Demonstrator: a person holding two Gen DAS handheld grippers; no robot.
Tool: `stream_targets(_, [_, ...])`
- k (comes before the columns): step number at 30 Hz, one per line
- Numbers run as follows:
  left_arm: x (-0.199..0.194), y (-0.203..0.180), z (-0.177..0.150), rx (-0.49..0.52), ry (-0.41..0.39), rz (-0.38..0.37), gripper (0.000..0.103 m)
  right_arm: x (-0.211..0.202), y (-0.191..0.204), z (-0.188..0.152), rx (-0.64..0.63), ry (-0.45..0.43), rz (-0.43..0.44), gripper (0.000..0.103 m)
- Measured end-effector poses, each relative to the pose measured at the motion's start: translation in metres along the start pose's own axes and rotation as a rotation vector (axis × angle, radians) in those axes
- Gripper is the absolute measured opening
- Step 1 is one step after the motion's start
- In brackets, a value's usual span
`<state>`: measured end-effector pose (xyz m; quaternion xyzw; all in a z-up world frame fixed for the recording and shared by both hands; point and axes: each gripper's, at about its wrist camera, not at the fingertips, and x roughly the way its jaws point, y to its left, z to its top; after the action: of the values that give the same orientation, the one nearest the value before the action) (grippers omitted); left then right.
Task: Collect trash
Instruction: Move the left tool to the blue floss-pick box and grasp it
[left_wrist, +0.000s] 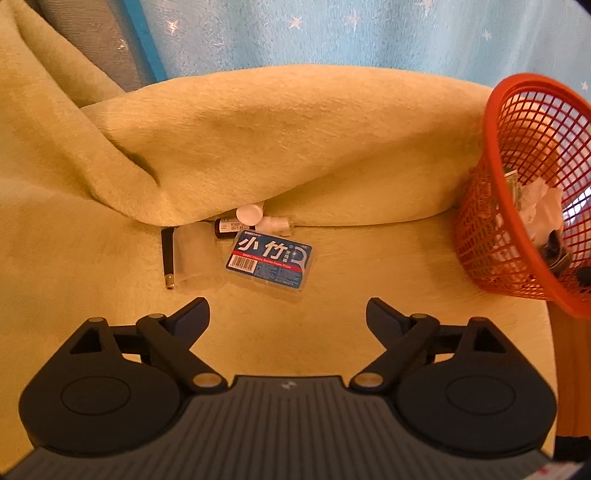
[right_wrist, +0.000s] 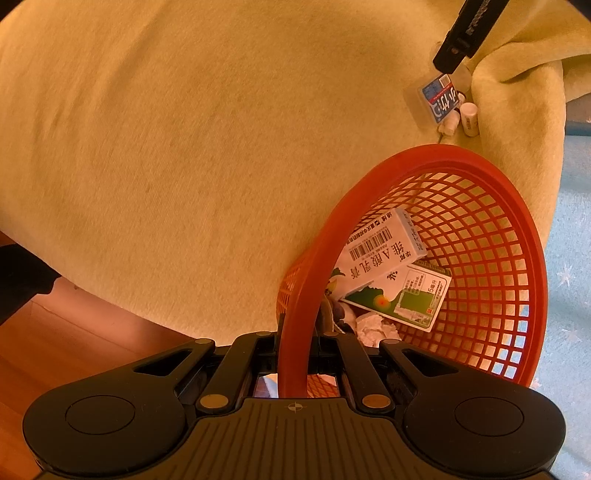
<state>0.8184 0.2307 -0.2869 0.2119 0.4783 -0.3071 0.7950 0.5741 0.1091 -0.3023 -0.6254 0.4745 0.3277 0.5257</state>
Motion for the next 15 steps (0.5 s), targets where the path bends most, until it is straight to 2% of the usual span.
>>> stream_targets(6, [0.025, 0.007, 0.009, 0.043, -0.002, 0.000, 0.094, -0.001, -0.001, 0.000, 0.002, -0.001, 0.007, 0.001])
stream_targets(15, [0.069, 0.008, 0.020, 0.161, -0.003, -0.010, 0.097, -0.003, -0.006, -0.001, 0.004, -0.010, 0.028, 0.001])
